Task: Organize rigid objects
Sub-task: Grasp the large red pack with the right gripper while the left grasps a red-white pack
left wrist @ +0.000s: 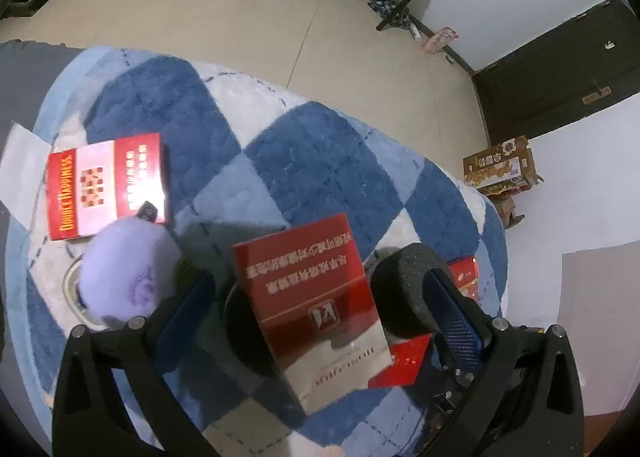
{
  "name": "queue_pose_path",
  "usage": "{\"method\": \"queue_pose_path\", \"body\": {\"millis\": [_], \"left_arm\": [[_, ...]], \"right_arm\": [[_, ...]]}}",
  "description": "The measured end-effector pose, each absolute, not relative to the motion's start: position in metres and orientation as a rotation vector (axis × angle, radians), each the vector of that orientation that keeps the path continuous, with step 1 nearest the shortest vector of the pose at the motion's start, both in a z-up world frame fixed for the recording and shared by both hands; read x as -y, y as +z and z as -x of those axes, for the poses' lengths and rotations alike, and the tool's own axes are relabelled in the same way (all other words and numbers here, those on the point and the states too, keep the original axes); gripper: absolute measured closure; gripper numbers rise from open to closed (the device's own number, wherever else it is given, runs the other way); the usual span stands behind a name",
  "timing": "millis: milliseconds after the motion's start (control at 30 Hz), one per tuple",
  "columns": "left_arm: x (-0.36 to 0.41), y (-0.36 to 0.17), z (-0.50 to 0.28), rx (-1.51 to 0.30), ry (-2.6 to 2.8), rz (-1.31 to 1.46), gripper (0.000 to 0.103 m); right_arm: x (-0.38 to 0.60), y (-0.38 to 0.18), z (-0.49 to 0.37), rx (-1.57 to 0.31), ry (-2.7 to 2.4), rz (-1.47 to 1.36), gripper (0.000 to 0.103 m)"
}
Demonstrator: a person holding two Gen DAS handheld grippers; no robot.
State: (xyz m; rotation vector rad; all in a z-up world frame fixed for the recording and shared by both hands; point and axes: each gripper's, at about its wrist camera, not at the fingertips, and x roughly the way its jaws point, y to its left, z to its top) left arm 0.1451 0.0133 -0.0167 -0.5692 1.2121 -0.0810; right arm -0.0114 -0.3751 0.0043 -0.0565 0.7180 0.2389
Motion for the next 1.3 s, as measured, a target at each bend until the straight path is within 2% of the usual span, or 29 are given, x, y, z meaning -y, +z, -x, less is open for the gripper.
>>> {"method": "queue_pose_path", "body": {"millis": [133,167,200,233,267,333,633,767,933,1167,1300], "left_arm": [[-0.013,-0.024,-0.149,-1.208,-0.078,0.534,0.003],[-0.015,-0.027,-0.149,-1.217,-0.080,0.541,0.011],[-0.017,-0.029,-0.149,-1.230,-0.084,0.550,0.023],[-0.018,-0.032,-0.148,-1.245,-0.091,0.551,0.028],[-0.019,-0.032,-0.148,-1.248,-0.103,0.549,0.028],[-0.022,-0.031,-0.147,-1.246,-0.118,0.557,0.028],[-0.071,0.027,-0.103,-1.135,-0.241,0.688,0.029],[-0.097,0.038,-0.082,-1.174,-0.231,0.670,0.029],[-0.078,-0.003,-0.070,-1.285,-0.206,0.663,0.029],[-0.043,-0.038,-0.078,-1.334,-0.185,0.636,0.028],[-0.046,-0.057,-0.077,-1.349,-0.172,0.693,0.021]], "right_arm": [[0.373,0.003,0.004,-0.698,0.247,0.048,0.003],[0.372,0.002,0.003,-0.698,0.243,0.044,0.005],[0.371,-0.001,0.003,-0.694,0.235,0.049,0.009],[0.369,-0.002,0.004,-0.686,0.235,0.056,0.015],[0.367,-0.004,0.005,-0.677,0.238,0.066,0.026],[0.363,-0.005,0.009,-0.654,0.250,0.076,0.041],[0.384,0.024,0.043,-0.529,0.231,0.012,0.042],[0.384,0.044,0.066,-0.492,0.232,0.043,0.043],[0.379,0.037,0.080,-0.529,0.245,0.046,0.043],[0.385,0.026,0.081,-0.598,0.228,0.068,0.044],[0.393,0.019,0.068,-0.632,0.243,0.015,0.045]]}}
